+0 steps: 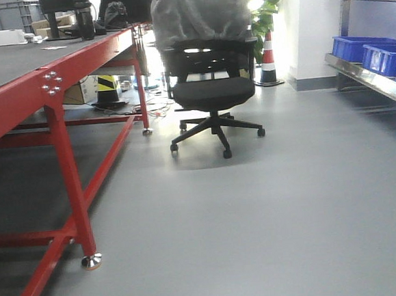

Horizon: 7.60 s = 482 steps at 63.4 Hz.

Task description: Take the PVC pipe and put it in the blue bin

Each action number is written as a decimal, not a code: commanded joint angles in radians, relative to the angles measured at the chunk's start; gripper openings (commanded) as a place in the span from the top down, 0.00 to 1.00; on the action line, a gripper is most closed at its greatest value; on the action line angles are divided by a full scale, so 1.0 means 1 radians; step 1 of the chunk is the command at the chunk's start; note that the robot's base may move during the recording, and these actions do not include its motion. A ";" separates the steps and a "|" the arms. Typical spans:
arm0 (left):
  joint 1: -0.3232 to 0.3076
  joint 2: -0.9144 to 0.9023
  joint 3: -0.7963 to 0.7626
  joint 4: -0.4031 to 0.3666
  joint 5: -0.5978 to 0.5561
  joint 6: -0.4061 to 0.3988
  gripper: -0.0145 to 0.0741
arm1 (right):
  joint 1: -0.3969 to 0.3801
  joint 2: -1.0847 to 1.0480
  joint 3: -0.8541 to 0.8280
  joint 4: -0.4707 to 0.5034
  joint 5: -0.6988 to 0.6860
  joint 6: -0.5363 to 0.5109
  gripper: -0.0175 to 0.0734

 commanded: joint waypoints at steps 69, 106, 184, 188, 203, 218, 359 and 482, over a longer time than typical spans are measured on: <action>-0.008 -0.007 0.000 -0.005 -0.030 -0.003 0.96 | 0.000 -0.007 0.003 -0.006 -0.026 -0.002 0.99; -0.008 -0.007 0.000 -0.005 -0.030 -0.003 0.96 | 0.000 -0.007 0.003 -0.006 -0.026 -0.002 0.99; -0.008 -0.007 0.000 -0.005 -0.030 -0.003 0.96 | 0.000 -0.007 0.003 -0.006 -0.026 -0.002 0.99; -0.008 -0.007 0.000 -0.005 -0.030 -0.003 0.96 | 0.000 -0.007 0.003 -0.006 -0.026 -0.002 0.99; -0.008 -0.007 0.000 -0.005 -0.030 -0.003 0.96 | 0.000 -0.007 0.003 -0.006 -0.026 -0.002 0.99; -0.008 -0.007 0.000 -0.005 -0.030 -0.003 0.96 | 0.000 -0.007 0.003 -0.006 -0.026 -0.002 0.99; -0.008 -0.007 0.000 -0.005 -0.030 -0.003 0.96 | 0.000 -0.007 0.003 -0.006 -0.026 -0.002 0.99; -0.008 -0.004 0.000 -0.009 -0.042 -0.003 0.96 | 0.000 -0.003 0.003 -0.006 -0.037 -0.002 0.99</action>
